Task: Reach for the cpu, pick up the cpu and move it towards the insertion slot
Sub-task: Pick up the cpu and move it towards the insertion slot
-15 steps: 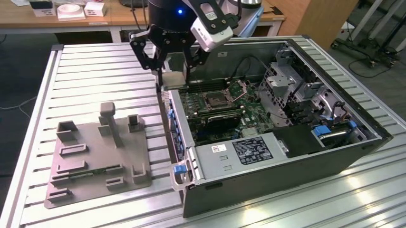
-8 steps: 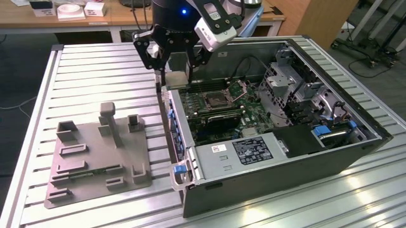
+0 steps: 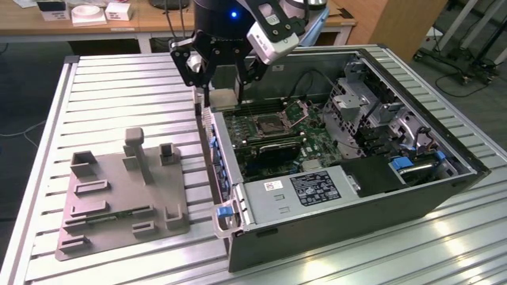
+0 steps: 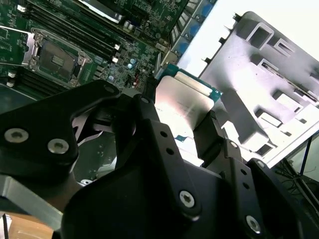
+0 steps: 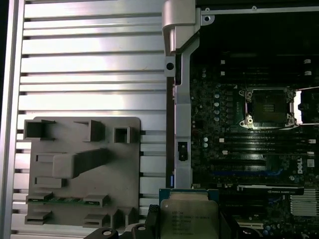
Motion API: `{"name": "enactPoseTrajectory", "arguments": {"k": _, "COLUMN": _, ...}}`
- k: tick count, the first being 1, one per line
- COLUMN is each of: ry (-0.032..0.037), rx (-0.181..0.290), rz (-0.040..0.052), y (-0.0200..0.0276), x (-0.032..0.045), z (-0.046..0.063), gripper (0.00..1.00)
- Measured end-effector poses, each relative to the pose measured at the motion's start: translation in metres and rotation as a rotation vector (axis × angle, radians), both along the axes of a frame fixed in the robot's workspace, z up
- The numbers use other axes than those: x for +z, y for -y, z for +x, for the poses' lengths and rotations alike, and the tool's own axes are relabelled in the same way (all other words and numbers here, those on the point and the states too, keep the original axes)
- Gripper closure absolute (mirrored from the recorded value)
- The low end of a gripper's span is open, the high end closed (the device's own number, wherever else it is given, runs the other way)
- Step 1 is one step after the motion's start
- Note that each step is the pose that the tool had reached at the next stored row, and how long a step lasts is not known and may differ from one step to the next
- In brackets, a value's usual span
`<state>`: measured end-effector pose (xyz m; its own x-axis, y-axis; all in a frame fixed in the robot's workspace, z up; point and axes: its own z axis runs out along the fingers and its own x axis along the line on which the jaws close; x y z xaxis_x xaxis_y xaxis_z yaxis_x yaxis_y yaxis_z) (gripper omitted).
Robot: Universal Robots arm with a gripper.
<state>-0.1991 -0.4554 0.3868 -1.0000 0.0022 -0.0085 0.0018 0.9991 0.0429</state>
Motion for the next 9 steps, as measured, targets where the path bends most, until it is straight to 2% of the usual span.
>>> {"name": "enactPoseTrajectory", "arguments": {"k": 9, "ry": 0.0000, "rx": 0.000, "rz": 0.0000, "y": 0.0000, "x": 0.0000, "z": 0.0040, "gripper": 0.46}}
